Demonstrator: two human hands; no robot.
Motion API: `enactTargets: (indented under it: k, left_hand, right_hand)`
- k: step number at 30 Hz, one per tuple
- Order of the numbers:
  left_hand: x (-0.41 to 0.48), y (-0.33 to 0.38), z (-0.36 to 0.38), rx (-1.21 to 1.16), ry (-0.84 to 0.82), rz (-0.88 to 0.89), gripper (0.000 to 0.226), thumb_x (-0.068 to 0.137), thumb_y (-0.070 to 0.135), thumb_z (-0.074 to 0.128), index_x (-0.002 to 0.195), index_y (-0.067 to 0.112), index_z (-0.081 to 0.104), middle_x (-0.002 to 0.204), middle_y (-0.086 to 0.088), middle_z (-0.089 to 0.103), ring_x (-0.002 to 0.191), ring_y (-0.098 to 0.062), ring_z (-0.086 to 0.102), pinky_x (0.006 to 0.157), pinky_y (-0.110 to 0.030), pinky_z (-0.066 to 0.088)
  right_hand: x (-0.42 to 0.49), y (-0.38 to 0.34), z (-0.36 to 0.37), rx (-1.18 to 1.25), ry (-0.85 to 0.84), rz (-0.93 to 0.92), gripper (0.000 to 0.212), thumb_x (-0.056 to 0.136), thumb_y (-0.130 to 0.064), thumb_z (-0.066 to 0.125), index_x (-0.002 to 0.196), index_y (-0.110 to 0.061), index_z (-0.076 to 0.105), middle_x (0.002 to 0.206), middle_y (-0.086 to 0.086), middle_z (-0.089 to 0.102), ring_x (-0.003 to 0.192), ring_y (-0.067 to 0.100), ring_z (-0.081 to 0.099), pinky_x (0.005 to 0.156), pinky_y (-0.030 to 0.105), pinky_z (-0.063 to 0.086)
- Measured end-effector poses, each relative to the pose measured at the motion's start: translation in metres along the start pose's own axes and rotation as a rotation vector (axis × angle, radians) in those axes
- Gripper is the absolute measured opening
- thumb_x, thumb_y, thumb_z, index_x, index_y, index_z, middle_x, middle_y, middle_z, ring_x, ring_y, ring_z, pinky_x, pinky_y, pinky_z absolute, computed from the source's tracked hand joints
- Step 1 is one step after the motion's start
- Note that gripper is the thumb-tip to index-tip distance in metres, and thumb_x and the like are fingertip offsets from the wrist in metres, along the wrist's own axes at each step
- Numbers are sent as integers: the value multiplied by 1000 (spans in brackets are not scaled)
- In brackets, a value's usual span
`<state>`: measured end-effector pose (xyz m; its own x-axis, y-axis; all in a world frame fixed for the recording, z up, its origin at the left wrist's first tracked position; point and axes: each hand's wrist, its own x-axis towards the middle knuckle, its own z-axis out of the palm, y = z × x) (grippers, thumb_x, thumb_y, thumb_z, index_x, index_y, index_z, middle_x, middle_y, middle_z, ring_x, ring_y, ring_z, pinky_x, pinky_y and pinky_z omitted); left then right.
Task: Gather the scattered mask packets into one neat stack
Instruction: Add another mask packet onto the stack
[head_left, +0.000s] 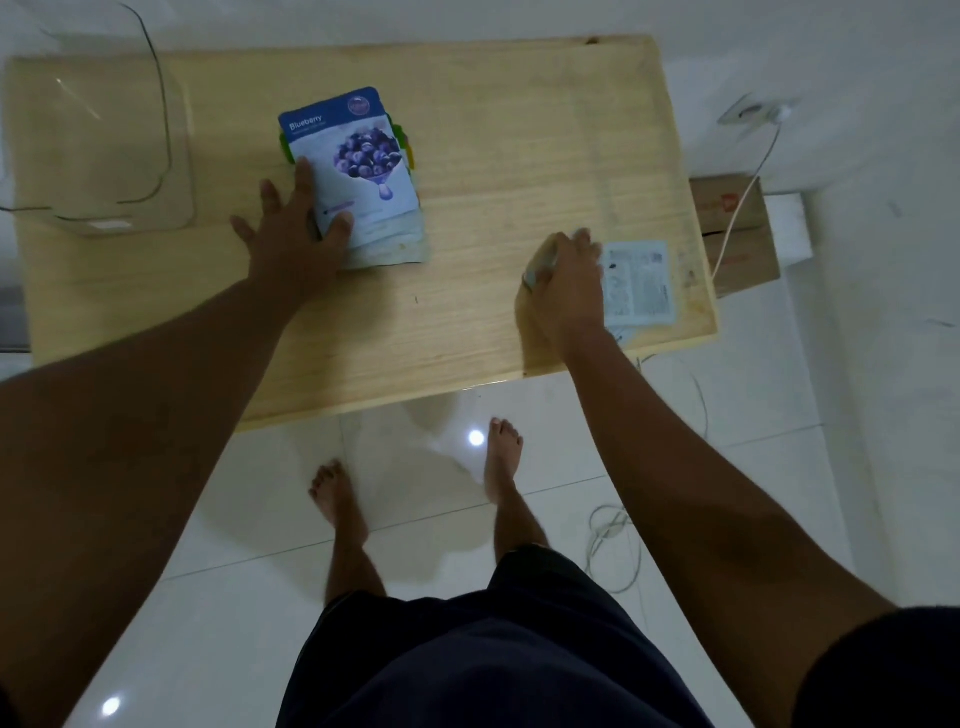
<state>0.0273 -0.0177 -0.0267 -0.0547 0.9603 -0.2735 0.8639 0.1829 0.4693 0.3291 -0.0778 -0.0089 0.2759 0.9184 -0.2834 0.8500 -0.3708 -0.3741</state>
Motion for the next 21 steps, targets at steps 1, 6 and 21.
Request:
enactTargets:
  k: [1,6,21]
  left_hand:
    - [0,-1,0,-2,2,4,78,91,58,35,156,29,2,160,-20,21,151,-35,4,113,-67,-6]
    - [2,-3,3,-5,-3,13,80,90,59,33,156,29,0,160,-17,25,152,-33,0,113,-67,-8]
    - [-1,1,4,12,12,-10,78,92,57,36,157,27,4,159,-25,19,151,-37,4,113,-67,-5]
  right_hand:
    - [-2,1,1,23,13,-13,55,88,-12,54,139,-3,36,158,25,16,147,45,14,121,57,19]
    - [0,8,3,-73,9,100,55,102,-31,40,144,5,32,160,23,17,148,48,8,122,55,22]
    - [-1,-61,-32,577,620,-158,24,102,-15,40,109,1,57,86,0,65,71,6,57,64,26,48]
